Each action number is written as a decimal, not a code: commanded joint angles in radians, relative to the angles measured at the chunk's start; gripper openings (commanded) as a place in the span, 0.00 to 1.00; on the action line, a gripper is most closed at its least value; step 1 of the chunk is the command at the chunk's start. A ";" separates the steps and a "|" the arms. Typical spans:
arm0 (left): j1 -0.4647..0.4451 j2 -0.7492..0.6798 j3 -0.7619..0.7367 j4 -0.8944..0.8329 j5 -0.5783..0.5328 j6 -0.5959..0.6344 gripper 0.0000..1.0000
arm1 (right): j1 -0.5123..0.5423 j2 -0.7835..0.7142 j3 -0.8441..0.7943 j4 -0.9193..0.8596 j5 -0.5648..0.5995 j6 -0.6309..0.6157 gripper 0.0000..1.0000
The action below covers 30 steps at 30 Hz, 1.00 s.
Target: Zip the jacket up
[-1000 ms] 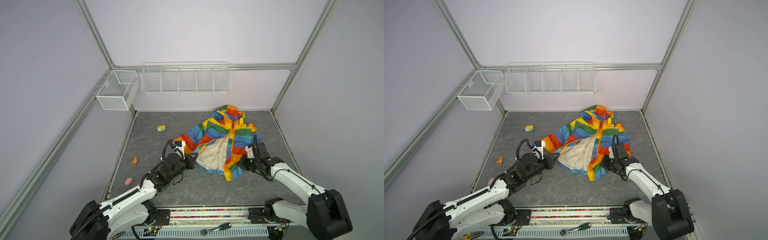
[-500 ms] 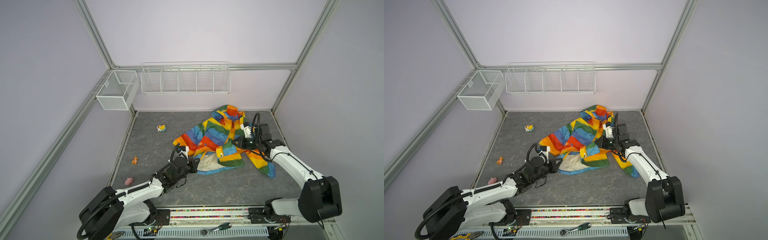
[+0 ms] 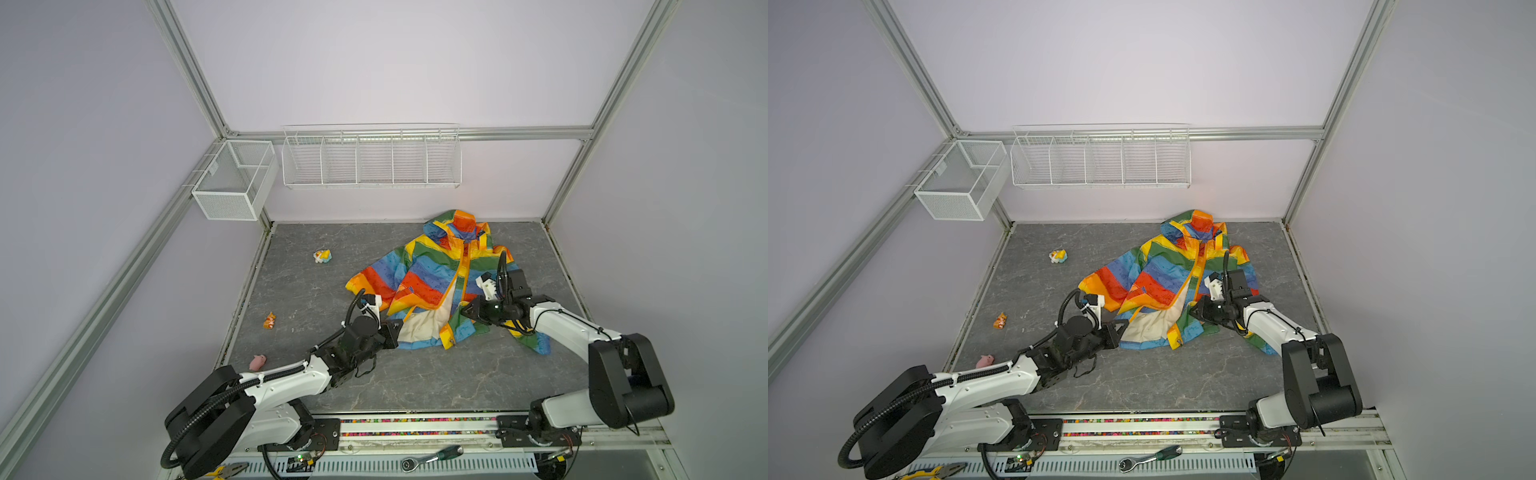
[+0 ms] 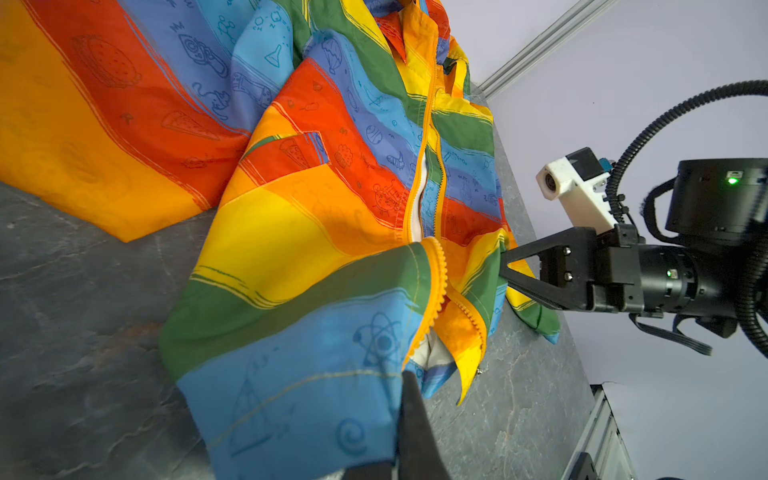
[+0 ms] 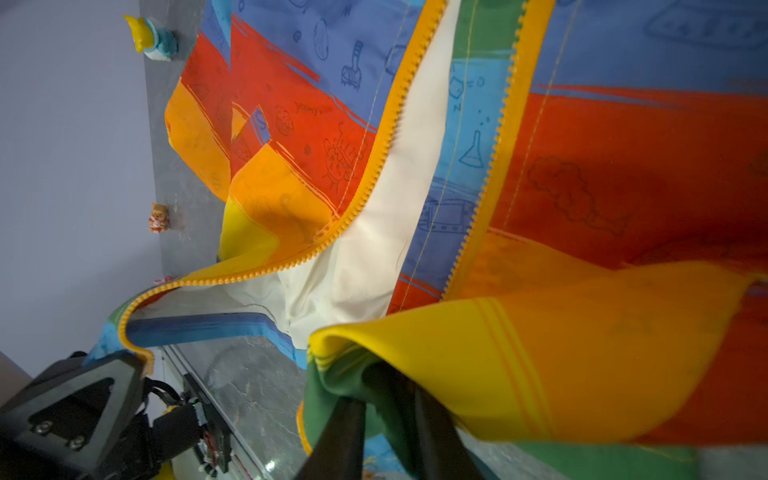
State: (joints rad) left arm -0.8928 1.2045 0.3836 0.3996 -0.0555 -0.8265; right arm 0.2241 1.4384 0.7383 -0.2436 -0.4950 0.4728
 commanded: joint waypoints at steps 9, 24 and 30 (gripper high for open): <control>-0.015 0.015 -0.025 0.034 -0.002 -0.016 0.00 | 0.001 -0.226 -0.161 -0.034 0.008 0.113 0.72; -0.023 0.043 -0.029 0.062 0.008 -0.022 0.00 | 0.051 -0.545 -0.330 -0.194 0.055 0.221 0.92; -0.024 0.046 -0.026 0.065 0.005 -0.024 0.00 | 0.170 -0.583 -0.395 -0.132 0.081 0.332 0.91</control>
State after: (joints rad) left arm -0.9104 1.2465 0.3664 0.4450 -0.0513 -0.8379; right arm 0.3573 0.8799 0.3763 -0.4030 -0.4343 0.7300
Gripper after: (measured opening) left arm 0.047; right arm 0.910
